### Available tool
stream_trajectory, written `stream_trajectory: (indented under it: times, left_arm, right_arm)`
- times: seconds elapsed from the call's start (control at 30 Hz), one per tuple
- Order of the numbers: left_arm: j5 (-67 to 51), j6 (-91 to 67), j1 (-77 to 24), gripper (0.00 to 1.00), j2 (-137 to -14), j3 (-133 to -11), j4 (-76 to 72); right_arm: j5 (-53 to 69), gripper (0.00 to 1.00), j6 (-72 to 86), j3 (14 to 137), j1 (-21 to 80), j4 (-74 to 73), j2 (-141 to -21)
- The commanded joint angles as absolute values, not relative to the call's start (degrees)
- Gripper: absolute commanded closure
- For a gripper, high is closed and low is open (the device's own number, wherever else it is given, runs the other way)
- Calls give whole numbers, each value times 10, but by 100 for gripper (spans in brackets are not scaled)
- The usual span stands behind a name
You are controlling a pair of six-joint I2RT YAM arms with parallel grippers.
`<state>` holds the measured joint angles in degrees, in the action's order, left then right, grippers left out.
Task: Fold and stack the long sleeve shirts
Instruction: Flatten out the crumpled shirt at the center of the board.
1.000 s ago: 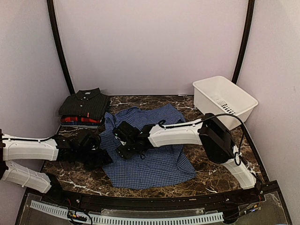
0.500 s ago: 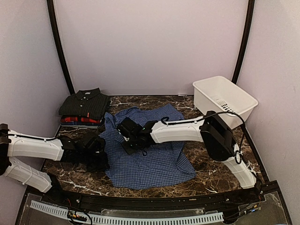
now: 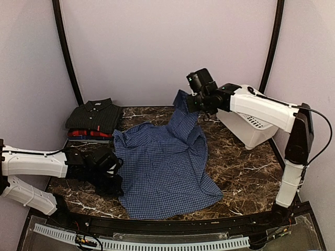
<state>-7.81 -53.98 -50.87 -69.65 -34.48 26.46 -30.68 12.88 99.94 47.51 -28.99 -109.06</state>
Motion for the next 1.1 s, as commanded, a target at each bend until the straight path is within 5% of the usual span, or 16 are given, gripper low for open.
stream_trajectory:
  times: [0.0,0.33,0.53,0.6,0.8,1.07]
  left_arm:
    - [-117,-531,-531,100,-674,-341,333]
    - [-128,-532,-561,100,-662,-346,380]
    - [-47,-533,-560,54,-652,-433,430]
    - [4,-523,-555,46,-656,-490,458]
    - [127,-452,-487,42,-706,-636,487]
    - [118,-349,-343,43,-827,-689,347]
  right_arm:
    - [-372,100,107,965,401,-287,-1043]
    - [-383,100,115,937,255,-300,-969]
    - [-354,100,107,943,208,-300,-933]
    - [-338,100,106,946,208,-302,-929]
    - [-276,100,109,913,212,-287,-894]
    - [-250,100,110,887,223,-288,-855]
